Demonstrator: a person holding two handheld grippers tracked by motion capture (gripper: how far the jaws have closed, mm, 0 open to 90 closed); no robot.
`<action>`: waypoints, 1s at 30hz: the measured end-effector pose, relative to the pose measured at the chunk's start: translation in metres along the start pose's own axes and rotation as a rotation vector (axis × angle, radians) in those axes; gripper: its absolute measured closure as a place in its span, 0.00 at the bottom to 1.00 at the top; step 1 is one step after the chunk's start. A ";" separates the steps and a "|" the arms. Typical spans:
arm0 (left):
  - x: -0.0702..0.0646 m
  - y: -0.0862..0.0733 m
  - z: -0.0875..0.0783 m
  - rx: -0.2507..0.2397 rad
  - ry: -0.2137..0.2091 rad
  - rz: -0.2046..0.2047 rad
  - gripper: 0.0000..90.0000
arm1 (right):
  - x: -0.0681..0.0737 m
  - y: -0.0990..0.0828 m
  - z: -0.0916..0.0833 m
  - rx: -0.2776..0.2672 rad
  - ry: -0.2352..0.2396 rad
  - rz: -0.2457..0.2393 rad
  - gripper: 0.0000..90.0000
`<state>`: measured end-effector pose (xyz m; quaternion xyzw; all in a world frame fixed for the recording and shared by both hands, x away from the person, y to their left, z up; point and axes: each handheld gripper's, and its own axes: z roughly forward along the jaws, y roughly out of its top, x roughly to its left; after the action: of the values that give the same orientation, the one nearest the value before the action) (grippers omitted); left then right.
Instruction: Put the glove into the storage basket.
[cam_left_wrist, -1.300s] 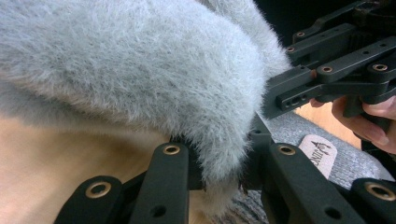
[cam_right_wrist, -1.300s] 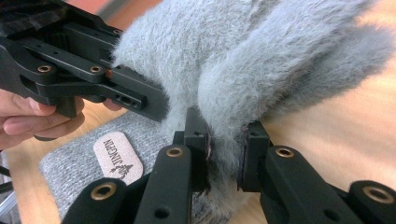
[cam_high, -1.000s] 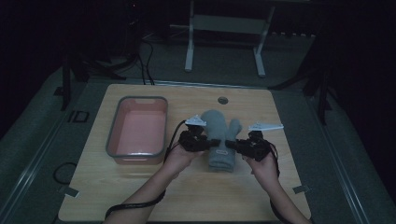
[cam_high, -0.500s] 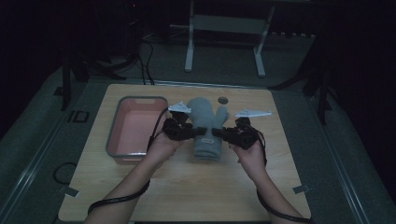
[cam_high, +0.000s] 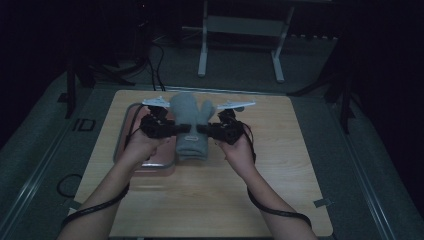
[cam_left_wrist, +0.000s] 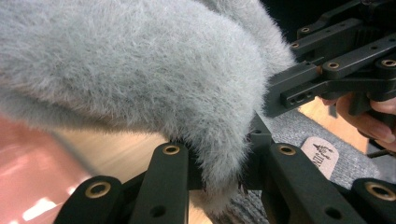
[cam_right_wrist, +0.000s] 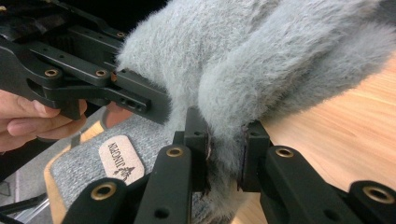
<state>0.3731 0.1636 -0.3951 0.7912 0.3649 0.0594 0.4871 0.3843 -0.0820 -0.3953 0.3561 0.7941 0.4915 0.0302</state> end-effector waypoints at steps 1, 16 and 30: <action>0.000 0.000 0.000 0.000 0.000 0.000 0.86 | 0.000 0.000 0.000 0.000 0.000 0.000 0.87; 0.063 -0.035 -0.054 0.049 0.092 -0.097 0.86 | 0.040 0.023 0.093 0.061 0.061 0.020 0.87; 0.094 -0.072 -0.012 0.177 0.134 -0.157 0.85 | 0.025 -0.010 0.150 0.189 -0.043 0.036 0.86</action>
<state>0.3984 0.2504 -0.4726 0.7944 0.4612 0.0411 0.3932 0.4198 0.0436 -0.4731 0.3823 0.8294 0.4073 0.0047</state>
